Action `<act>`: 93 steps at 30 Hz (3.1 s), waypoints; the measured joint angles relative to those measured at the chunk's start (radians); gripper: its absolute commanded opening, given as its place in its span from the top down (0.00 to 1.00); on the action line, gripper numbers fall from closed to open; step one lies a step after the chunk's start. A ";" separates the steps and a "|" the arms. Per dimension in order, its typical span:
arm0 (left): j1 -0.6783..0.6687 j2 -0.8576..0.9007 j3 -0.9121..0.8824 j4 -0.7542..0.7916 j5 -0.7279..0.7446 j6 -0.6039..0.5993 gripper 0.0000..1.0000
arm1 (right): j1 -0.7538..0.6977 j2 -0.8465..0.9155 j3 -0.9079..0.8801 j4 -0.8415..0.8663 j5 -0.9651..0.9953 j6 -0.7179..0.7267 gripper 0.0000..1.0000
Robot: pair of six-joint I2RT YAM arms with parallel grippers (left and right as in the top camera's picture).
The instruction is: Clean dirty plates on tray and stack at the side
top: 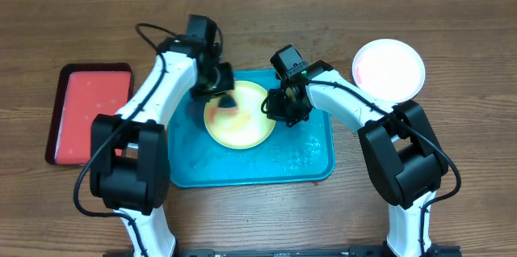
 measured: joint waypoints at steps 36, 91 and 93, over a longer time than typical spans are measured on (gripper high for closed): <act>0.141 0.060 0.331 -0.313 -0.518 -0.148 0.96 | -0.002 0.001 0.037 -0.097 0.027 -0.079 0.96; 0.714 0.053 0.280 -0.243 -0.142 -0.128 0.00 | 0.457 -0.036 0.458 -0.014 1.304 -0.868 0.96; 0.714 0.054 0.280 -0.243 -0.140 -0.128 0.00 | 0.375 -0.064 0.458 -0.042 1.151 -0.775 0.96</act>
